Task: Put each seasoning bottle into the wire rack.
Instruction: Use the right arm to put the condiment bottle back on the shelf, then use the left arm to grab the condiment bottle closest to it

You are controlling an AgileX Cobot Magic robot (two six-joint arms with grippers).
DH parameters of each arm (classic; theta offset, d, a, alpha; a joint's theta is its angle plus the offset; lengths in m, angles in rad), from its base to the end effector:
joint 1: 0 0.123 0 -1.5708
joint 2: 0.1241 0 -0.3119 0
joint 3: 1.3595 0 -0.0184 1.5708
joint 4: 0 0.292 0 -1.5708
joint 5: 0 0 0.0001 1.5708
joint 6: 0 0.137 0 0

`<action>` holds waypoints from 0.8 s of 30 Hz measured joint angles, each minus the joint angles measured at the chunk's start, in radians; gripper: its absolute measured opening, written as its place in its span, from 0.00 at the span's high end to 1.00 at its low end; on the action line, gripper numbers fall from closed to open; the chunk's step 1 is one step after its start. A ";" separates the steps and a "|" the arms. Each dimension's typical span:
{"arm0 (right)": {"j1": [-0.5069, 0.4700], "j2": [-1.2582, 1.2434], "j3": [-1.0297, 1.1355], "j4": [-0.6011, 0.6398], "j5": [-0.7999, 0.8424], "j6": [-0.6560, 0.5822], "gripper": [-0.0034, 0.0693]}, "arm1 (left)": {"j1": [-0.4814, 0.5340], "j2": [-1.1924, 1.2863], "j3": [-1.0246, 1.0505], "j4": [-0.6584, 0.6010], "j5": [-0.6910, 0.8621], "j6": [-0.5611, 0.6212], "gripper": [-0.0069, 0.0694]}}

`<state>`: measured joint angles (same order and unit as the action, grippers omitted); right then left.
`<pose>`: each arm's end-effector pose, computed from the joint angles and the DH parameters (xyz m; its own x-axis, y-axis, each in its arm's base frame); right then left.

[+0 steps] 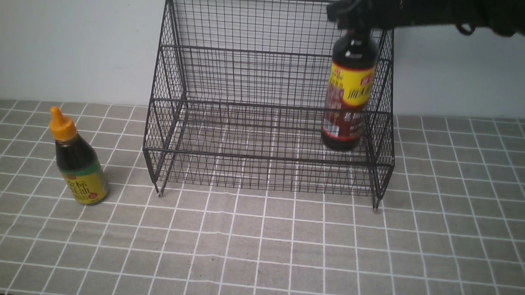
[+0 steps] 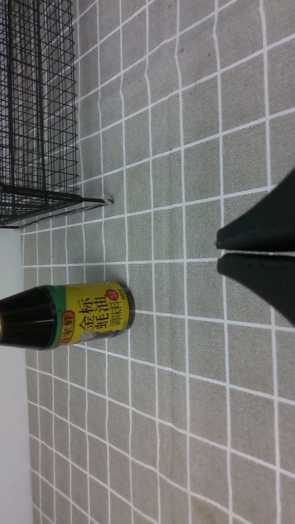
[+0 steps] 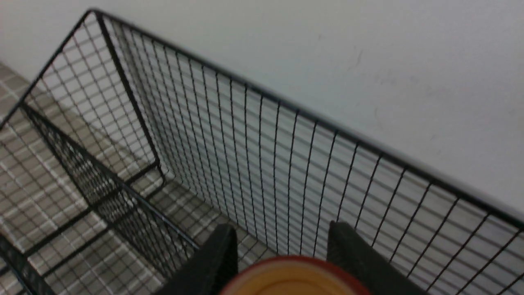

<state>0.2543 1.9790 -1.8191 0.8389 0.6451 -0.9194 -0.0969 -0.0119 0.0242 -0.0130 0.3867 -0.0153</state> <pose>0.5227 0.1992 0.3260 -0.3732 -0.2737 -0.8864 -0.6805 0.7302 0.0610 0.1096 -0.0113 0.1560 -0.3080 0.0025 -0.9514 0.0930 0.9953 -0.0275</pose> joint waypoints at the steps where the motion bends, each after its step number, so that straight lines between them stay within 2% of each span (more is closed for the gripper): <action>1: 0.000 0.012 0.000 -0.023 0.015 0.020 0.58 | 0.000 0.000 0.000 0.000 0.000 0.000 0.92; 4: 0.000 0.020 -0.005 -0.051 0.023 0.073 0.57 | 0.000 0.000 0.000 0.000 0.000 0.000 0.92; 12: 0.000 -0.033 -0.015 -0.189 0.040 0.218 0.30 | 0.000 0.000 0.000 0.000 0.000 0.000 0.92; 15: 0.000 -0.095 -0.015 -0.241 0.082 0.289 0.28 | 0.000 0.000 0.000 0.000 0.000 0.000 0.92; 19: 0.000 -0.213 -0.016 -0.377 0.149 0.411 0.31 | 0.000 0.000 0.000 0.000 0.000 0.000 0.92; 20: 0.000 -0.274 -0.018 -0.467 0.198 0.501 0.37 | 0.000 0.000 0.000 0.000 0.000 0.000 0.92; 21: 0.000 -0.290 -0.019 -0.490 0.213 0.527 0.39 | 0.000 0.000 0.000 0.000 0.000 0.000 0.92; 23: 0.000 -0.351 -0.021 -0.585 0.286 0.644 0.50 | 0.000 0.000 0.000 0.000 0.000 0.000 0.92; 24: 0.000 -0.405 -0.021 -0.662 0.365 0.724 0.61 | 0.000 0.000 0.000 0.000 0.000 0.000 0.92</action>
<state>0.2546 1.5740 -1.8404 0.1774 1.0102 -0.1952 -0.0969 -0.0119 0.0242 -0.0130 0.3867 -0.0153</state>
